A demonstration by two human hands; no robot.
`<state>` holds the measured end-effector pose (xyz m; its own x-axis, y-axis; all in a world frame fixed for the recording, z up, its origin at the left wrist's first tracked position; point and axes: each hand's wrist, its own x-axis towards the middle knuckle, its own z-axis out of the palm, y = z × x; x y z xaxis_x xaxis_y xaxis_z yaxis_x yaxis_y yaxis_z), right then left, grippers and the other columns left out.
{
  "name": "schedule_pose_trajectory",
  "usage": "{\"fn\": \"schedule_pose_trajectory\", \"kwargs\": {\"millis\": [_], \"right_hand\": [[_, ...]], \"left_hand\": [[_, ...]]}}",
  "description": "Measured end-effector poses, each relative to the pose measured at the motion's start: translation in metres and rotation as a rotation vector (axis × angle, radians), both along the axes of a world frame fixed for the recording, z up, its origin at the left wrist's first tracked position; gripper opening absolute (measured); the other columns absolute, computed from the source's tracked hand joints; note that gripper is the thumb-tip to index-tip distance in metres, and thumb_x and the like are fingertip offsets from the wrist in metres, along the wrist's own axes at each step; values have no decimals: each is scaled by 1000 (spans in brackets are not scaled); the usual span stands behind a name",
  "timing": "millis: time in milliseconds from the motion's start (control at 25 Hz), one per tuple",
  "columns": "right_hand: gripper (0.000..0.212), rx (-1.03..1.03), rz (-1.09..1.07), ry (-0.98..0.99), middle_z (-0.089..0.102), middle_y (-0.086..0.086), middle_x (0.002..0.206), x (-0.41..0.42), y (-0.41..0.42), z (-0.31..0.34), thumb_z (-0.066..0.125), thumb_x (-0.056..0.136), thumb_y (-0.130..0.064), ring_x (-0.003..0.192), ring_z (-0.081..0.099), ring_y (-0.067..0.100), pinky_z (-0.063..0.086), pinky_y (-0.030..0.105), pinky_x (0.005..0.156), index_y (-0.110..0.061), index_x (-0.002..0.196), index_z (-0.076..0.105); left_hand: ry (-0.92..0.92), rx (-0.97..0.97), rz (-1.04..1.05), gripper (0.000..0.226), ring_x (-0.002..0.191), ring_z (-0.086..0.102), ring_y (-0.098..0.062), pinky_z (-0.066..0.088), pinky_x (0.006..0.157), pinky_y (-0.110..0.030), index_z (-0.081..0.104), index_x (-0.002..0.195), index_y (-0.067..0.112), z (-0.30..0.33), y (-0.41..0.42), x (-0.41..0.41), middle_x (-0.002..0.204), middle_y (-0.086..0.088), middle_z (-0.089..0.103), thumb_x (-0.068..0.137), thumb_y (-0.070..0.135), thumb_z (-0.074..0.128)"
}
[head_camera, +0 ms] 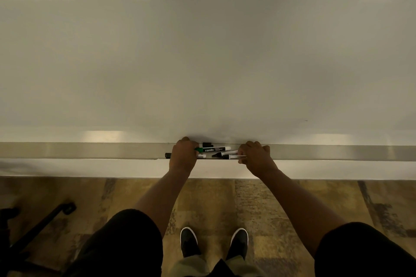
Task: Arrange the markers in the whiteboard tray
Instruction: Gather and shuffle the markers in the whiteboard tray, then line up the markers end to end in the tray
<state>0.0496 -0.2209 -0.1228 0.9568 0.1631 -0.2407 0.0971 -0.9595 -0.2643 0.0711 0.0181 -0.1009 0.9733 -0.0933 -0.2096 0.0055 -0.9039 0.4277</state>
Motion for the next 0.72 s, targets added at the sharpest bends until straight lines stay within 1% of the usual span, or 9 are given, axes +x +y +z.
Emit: {"fn": "schedule_pose_trajectory", "kwargs": {"millis": [80, 120, 200, 280, 360, 440, 600, 720], "right_hand": [[18, 21, -14, 11, 59, 0, 109, 1, 0, 2, 64, 86, -26, 107, 49, 24, 32, 40, 88, -23, 103, 60], [18, 20, -17, 9, 59, 0, 109, 0, 0, 3, 63, 86, -26, 107, 49, 24, 32, 40, 88, -23, 103, 60], [15, 14, -24, -20, 59, -1, 107, -1, 1, 4, 60, 88, -26, 105, 50, 23, 32, 40, 86, -24, 103, 59], [13, -6, -5, -75, 59, -1, 104, -2, 3, 5, 56, 90, -24, 101, 51, 23, 30, 37, 81, -24, 102, 58], [12, -32, 45, -127, 60, -1, 103, -3, 5, 6, 55, 90, -23, 98, 51, 23, 28, 35, 77, -24, 102, 58], [12, -41, 81, -160, 60, -1, 103, -3, 9, 8, 55, 90, -25, 98, 52, 23, 29, 35, 77, -24, 102, 58], [12, -40, 108, -194, 62, 0, 103, -6, 16, 10, 55, 91, -28, 98, 54, 22, 33, 36, 81, -23, 101, 58], [14, -41, 121, -205, 61, -1, 105, -8, 21, 10, 53, 91, -30, 98, 54, 21, 31, 35, 81, -23, 103, 57]], "left_hand": [[-11, -32, 46, 19, 83, 63, -34, 54, 77, -42, 74, 84, 9, 0, 2, 0, 90, -15, 64, 80, 1, 58], [-18, -62, 107, 18, 81, 63, -32, 55, 76, -41, 74, 81, 9, -1, 5, 0, 89, -15, 64, 79, 1, 58], [-35, -94, 259, 11, 81, 64, -31, 55, 76, -39, 73, 84, 8, -1, 13, -1, 90, -14, 66, 80, 6, 62], [-12, -57, 351, 9, 80, 64, -33, 56, 74, -41, 70, 82, 8, -1, 20, 0, 86, -14, 67, 80, 16, 66], [35, -28, 362, 15, 80, 64, -34, 55, 76, -43, 69, 79, 9, -1, 24, 2, 82, -13, 69, 79, 25, 67], [70, -29, 339, 19, 81, 65, -33, 54, 79, -43, 71, 80, 11, 0, 22, 5, 81, -11, 71, 80, 30, 66], [73, -48, 375, 20, 80, 65, -30, 52, 81, -43, 71, 80, 12, -2, 16, 8, 78, -8, 72, 80, 32, 68], [53, -30, 385, 19, 81, 65, -28, 51, 82, -41, 72, 81, 14, -2, 18, 8, 79, -5, 72, 78, 32, 71]]}}
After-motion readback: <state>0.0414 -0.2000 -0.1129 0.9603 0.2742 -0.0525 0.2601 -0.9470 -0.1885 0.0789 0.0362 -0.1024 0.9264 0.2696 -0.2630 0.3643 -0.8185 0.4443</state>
